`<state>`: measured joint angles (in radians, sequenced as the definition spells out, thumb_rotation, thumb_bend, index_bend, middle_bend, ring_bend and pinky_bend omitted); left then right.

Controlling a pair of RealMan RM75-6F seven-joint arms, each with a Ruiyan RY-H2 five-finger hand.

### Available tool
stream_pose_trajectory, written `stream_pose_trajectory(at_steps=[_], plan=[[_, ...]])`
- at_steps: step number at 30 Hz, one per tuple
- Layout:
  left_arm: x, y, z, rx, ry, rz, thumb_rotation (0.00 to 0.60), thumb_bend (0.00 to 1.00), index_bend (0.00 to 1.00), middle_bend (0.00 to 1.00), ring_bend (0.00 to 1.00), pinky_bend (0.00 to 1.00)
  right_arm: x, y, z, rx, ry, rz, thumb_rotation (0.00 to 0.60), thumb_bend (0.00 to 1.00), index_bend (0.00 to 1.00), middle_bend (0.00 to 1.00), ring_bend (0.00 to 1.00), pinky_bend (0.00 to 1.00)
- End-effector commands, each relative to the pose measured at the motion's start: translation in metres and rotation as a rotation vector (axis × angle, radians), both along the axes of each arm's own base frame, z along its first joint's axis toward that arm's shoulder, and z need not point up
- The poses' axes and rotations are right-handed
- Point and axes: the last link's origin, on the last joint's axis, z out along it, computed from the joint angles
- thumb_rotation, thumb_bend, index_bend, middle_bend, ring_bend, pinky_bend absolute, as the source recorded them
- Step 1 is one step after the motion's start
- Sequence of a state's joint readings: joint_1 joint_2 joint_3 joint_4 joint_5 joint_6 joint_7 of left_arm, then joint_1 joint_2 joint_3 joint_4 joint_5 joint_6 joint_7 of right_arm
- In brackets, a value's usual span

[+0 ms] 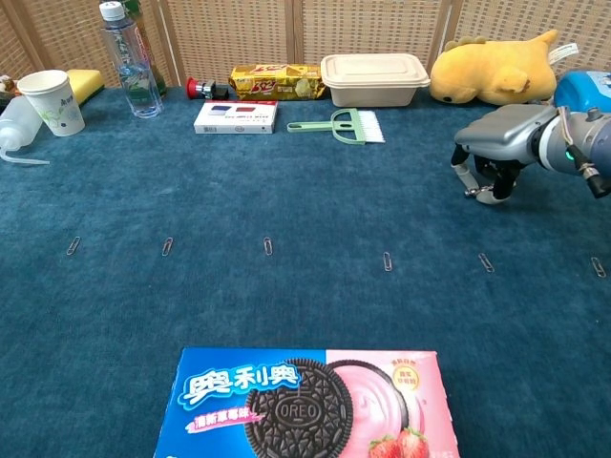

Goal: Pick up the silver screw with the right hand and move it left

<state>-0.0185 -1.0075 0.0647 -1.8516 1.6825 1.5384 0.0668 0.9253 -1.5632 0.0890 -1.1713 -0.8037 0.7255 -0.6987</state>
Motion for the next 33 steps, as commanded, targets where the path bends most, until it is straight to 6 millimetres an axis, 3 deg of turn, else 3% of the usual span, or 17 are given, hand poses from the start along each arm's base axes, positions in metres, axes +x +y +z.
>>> stream_pose_trajectory(at_steps=[1, 12, 17, 24, 33], plan=[[0.000, 0.000, 0.000, -0.001, -0.001, -0.001, 0.425, 0.20, 0.03, 0.12, 0.06, 0.03, 0.007, 0.004, 0.009, -0.008, -0.042, -0.005, 0.600, 0.42, 0.66, 0.88, 0.90, 0.98], [0.003, 0.000, -0.003, -0.003, -0.016, -0.018, 0.425, 0.20, 0.03, 0.12, 0.06, 0.03, 0.032, 0.031, 0.055, 0.050, -0.320, -0.109, 0.600, 0.42, 0.66, 0.88, 0.90, 0.99], [0.006, 0.001, -0.005, -0.009, -0.026, -0.032, 0.425, 0.20, 0.03, 0.12, 0.05, 0.03, 0.037, 0.054, 0.070, 0.129, -0.420, -0.169, 0.600, 0.42, 0.67, 0.88, 0.90, 0.99], [0.009, -0.001, -0.005, -0.007, -0.034, -0.053, 0.423, 0.20, 0.03, 0.12, 0.05, 0.03, 0.029, 0.071, 0.079, 0.189, -0.487, -0.242, 0.600, 0.42, 0.67, 0.89, 0.90, 0.99], [0.011, -0.005, -0.002, -0.001, -0.033, -0.066, 0.423, 0.20, 0.02, 0.12, 0.05, 0.03, -0.001, 0.080, 0.077, 0.194, -0.491, -0.308, 0.600, 0.42, 0.67, 0.89, 0.90, 0.99]])
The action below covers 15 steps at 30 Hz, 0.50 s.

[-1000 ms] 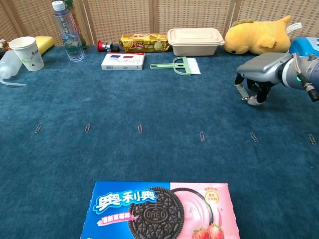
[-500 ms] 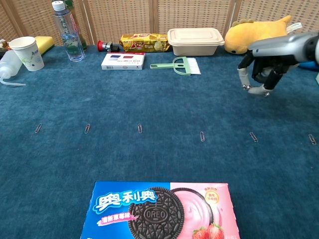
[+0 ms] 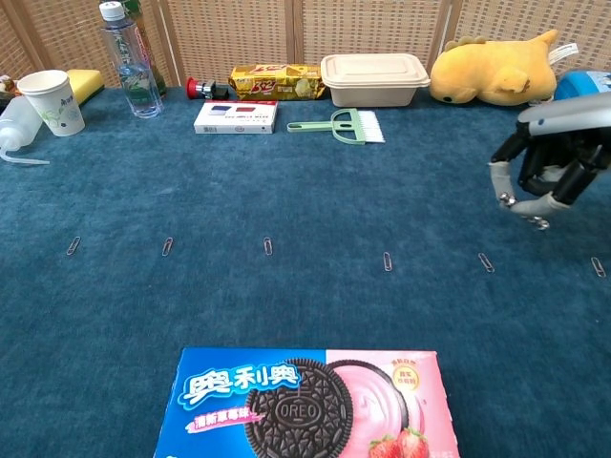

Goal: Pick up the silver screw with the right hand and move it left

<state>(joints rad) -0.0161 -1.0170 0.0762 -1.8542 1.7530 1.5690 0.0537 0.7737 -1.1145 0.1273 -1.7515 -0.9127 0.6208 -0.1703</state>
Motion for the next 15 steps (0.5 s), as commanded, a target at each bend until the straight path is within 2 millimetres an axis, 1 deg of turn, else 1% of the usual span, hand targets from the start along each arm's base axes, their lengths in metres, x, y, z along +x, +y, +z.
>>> stream_pose_trajectory(at_steps=[1, 5, 10, 12, 15], plan=[[0.001, -0.001, 0.001, 0.000, 0.000, -0.001, 0.423, 0.20, 0.02, 0.12, 0.05, 0.03, -0.012, 0.003, -0.001, 0.005, 0.007, -0.024, 0.600, 0.42, 0.66, 0.89, 0.90, 0.99], [0.002, -0.002, 0.001, 0.001, 0.003, -0.003, 0.425, 0.20, 0.02, 0.12, 0.05, 0.03, -0.029, 0.001, 0.002, -0.013, 0.021, -0.057, 0.600, 0.42, 0.66, 0.89, 0.90, 0.99], [0.004, -0.002, 0.002, 0.005, 0.006, -0.004, 0.425, 0.20, 0.02, 0.12, 0.05, 0.03, -0.045, 0.001, 0.006, -0.025, 0.031, -0.093, 0.600, 0.42, 0.66, 0.89, 0.90, 0.99], [0.005, -0.002, 0.002, 0.004, 0.009, -0.008, 0.424, 0.20, 0.02, 0.12, 0.05, 0.03, -0.055, 0.002, 0.007, -0.030, 0.036, -0.120, 0.600, 0.42, 0.66, 0.89, 0.90, 0.99], [0.007, -0.002, 0.002, 0.003, 0.010, -0.012, 0.425, 0.20, 0.02, 0.12, 0.05, 0.03, -0.062, 0.004, 0.006, -0.029, 0.036, -0.135, 0.600, 0.42, 0.66, 0.89, 0.90, 0.99]])
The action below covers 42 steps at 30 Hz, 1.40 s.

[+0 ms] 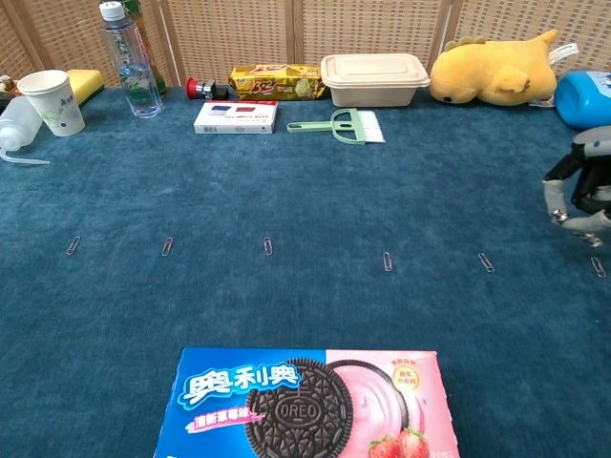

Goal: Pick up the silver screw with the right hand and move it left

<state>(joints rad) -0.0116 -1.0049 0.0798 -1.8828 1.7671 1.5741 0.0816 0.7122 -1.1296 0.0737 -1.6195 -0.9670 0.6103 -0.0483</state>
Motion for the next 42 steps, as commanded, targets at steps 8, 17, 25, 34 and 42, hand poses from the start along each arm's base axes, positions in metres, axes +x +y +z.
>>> stream_pose_trajectory(at_steps=[8, 17, 25, 34, 42], plan=[[0.004, 0.000, 0.001, 0.001, 0.004, -0.007, 0.424, 0.20, 0.02, 0.12, 0.05, 0.03, -0.017, 0.005, -0.004, 0.016, 0.002, -0.028, 0.600, 0.42, 0.66, 0.89, 0.90, 0.99], [0.003, -0.001, 0.002, 0.004, 0.005, -0.005, 0.422, 0.20, 0.02, 0.12, 0.04, 0.03, -0.016, 0.003, -0.008, 0.022, 0.006, -0.021, 0.600, 0.42, 0.65, 0.89, 0.90, 0.99], [0.002, -0.001, 0.004, 0.009, 0.006, -0.006, 0.423, 0.20, 0.02, 0.12, 0.04, 0.03, -0.006, 0.000, -0.006, 0.012, -0.007, -0.001, 0.600, 0.42, 0.64, 0.89, 0.90, 0.99], [0.002, 0.000, 0.002, 0.008, -0.003, -0.012, 0.425, 0.20, 0.02, 0.12, 0.04, 0.03, 0.058, 0.003, 0.005, 0.044, -0.117, 0.107, 0.600, 0.42, 0.64, 0.89, 0.90, 0.99], [-0.005, -0.005, 0.003, 0.011, -0.012, 0.008, 0.423, 0.20, 0.02, 0.12, 0.03, 0.03, 0.117, 0.006, -0.018, 0.149, -0.249, 0.175, 0.600, 0.42, 0.64, 0.89, 0.90, 0.99]])
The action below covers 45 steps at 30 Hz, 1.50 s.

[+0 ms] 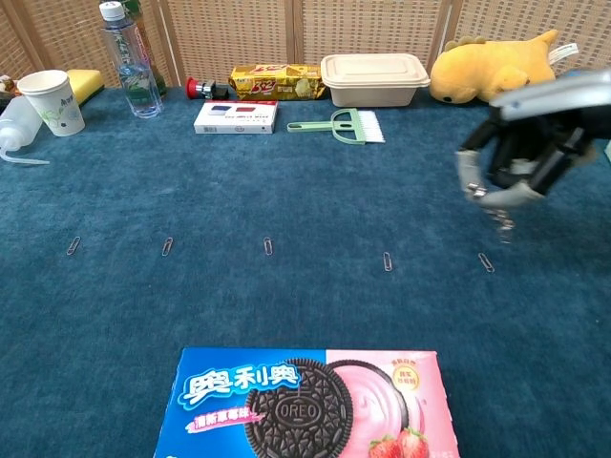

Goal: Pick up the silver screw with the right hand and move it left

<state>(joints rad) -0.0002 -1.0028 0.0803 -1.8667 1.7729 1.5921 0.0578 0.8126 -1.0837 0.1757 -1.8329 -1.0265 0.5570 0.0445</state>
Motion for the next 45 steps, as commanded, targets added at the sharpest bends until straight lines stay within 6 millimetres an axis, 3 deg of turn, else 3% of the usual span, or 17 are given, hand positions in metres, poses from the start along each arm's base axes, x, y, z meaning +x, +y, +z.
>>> stream_pose_trajectory(at_steps=[1, 7, 13, 24, 35, 45], plan=[[-0.003, -0.002, 0.001, 0.001, -0.003, 0.006, 0.423, 0.20, 0.02, 0.12, 0.03, 0.03, 0.018, 0.000, -0.011, 0.037, -0.036, 0.026, 0.600, 0.42, 0.64, 0.89, 0.90, 0.99], [-0.013, -0.008, 0.006, 0.015, -0.001, 0.033, 0.422, 0.20, 0.02, 0.12, 0.03, 0.03, 0.042, -0.004, -0.037, 0.082, -0.050, 0.069, 0.600, 0.43, 0.64, 0.89, 0.90, 0.99], [-0.018, -0.012, 0.007, 0.017, -0.005, 0.048, 0.423, 0.20, 0.02, 0.12, 0.03, 0.03, 0.049, -0.013, -0.055, 0.070, -0.039, 0.073, 0.600, 0.42, 0.64, 0.89, 0.90, 0.99], [-0.022, -0.016, 0.011, 0.028, -0.002, 0.059, 0.422, 0.20, 0.02, 0.12, 0.03, 0.03, 0.037, -0.026, -0.080, 0.050, 0.010, 0.018, 0.600, 0.43, 0.64, 0.89, 0.90, 0.99], [-0.021, -0.015, 0.010, 0.024, -0.001, 0.060, 0.422, 0.20, 0.02, 0.12, 0.03, 0.03, 0.023, -0.032, -0.087, 0.048, 0.044, -0.025, 0.600, 0.43, 0.64, 0.89, 0.90, 0.99], [-0.022, -0.013, 0.009, 0.023, 0.000, 0.062, 0.425, 0.20, 0.02, 0.12, 0.03, 0.03, 0.023, -0.033, -0.094, 0.059, 0.062, -0.025, 0.600, 0.43, 0.64, 0.89, 0.90, 0.99]])
